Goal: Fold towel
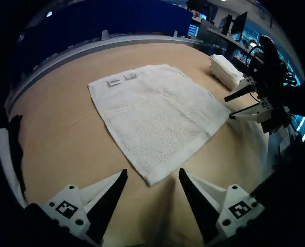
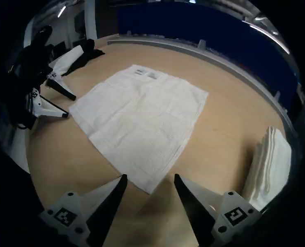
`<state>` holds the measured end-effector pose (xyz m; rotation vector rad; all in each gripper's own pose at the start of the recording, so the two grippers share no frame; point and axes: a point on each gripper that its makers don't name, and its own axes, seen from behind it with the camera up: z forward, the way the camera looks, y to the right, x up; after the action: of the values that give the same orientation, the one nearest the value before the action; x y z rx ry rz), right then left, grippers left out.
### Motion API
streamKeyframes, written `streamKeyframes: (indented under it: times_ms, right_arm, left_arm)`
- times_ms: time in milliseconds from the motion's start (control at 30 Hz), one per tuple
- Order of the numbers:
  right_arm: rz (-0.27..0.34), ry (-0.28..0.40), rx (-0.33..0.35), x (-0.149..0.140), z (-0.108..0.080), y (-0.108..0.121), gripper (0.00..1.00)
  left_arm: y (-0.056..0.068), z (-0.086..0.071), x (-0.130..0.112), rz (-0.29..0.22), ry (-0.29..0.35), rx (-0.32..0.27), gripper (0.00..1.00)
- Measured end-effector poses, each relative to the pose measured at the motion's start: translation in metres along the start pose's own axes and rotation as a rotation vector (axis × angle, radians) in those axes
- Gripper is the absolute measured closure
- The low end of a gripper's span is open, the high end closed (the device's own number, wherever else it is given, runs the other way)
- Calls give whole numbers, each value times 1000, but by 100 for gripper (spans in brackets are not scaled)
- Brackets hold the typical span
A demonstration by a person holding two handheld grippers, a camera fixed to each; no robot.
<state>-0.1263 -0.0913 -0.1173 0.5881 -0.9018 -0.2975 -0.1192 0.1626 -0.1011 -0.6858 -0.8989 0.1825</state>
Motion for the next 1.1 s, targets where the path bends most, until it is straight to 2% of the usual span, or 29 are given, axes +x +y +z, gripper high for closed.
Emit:
streamKeyframes:
  times_ms: [233,367,567,700,833,900,967,1100]
  right_arm:
    - [17,-8,3,-6,2,-1,38]
    - [24,-8,8,-7,4,-3,45]
    - [36,-6,3,-7,5,-2,53]
    - [38,-10,1,-7,5,-3,59]
    - [42,-11,4,-7,5,-6,66]
    - [48,-12,9,-6,5,-9,69]
    - [54,-10,18,-5,6,-12,70]
    - [60,-4,23,-1,6,-14,75]
  left_arm:
    - [-2,1,0,-4,-5,16,24]
    - [-1,-1,-1,-19,-15,19,31]
    - [0,-1,-2,-19,-24,40,34]
    - [-3,0,-4,1,-33,59,47]
    - [-3,0,-5,14,-42,67,53]
    - [-5,0,-5,12,-46,74,68]
    - [-8,1,-6,5,-47,88,76]
    - [-10,1,-6,-10,-43,98,83]
